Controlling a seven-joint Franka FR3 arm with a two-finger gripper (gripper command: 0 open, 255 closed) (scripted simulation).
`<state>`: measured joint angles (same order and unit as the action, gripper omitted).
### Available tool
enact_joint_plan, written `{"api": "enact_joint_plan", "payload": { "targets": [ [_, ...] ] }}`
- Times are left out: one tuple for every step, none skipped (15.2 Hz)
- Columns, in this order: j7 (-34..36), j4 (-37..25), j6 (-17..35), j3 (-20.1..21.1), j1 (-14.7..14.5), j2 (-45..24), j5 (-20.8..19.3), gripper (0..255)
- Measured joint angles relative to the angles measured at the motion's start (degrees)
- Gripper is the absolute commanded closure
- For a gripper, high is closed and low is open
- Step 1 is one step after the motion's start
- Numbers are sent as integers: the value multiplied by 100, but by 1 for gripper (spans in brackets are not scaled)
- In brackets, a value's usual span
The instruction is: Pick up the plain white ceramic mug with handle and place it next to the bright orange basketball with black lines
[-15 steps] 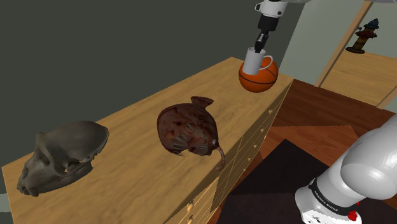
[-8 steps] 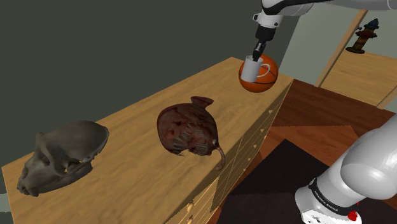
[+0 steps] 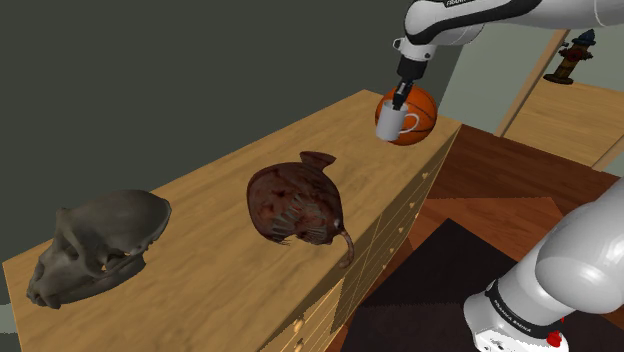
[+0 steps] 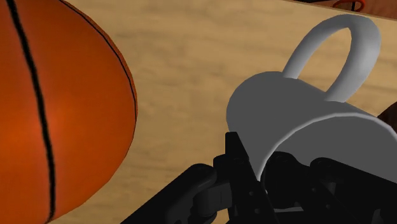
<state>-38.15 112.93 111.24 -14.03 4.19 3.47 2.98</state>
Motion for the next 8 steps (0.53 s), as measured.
{"api": "enact_joint_plan", "payload": {
  "targets": [
    [-21,41,67,-8,6,-28,9,255],
    [-25,124,152,-8,6,-30,11,255],
    [-25,189,223,-5,3,-36,14,255],
    [-35,256,301,-7,5,-47,19,255],
    [-42,283,368,-7,3,-88,31,255],
    [-35,384,458,-1,-2,-78,31,255],
    [-58,431,533,-9,4,-106,41,255],
    [-69,457,598,-11,5,-147,54,255]
  ]
}}
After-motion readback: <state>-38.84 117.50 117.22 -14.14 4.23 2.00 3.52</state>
